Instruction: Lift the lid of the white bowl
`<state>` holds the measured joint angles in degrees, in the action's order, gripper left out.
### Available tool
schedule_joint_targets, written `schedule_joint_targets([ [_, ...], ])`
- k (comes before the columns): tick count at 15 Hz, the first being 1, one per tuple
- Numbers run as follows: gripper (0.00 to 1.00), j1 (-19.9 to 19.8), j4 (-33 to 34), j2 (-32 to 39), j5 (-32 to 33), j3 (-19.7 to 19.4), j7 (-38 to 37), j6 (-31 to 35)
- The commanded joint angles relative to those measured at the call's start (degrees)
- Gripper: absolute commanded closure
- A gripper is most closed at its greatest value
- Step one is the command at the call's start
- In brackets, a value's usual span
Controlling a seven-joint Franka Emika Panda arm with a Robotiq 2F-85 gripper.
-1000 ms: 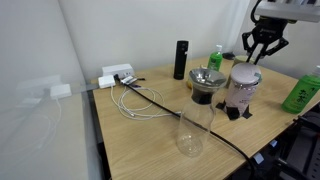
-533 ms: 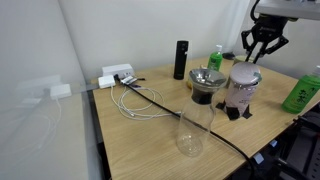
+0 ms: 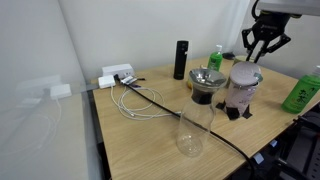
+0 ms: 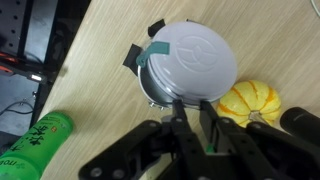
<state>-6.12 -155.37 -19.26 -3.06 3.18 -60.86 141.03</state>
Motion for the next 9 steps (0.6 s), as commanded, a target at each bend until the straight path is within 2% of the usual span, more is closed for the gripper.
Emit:
schedule_joint_targets([
  [1,0.94,0.85,-0.52,-1.32,-1.55,0.36,0.12,-1.42],
  [9,0.94,1.66,-0.3,-2.44,-1.84,0.56,0.26,-2.23],
])
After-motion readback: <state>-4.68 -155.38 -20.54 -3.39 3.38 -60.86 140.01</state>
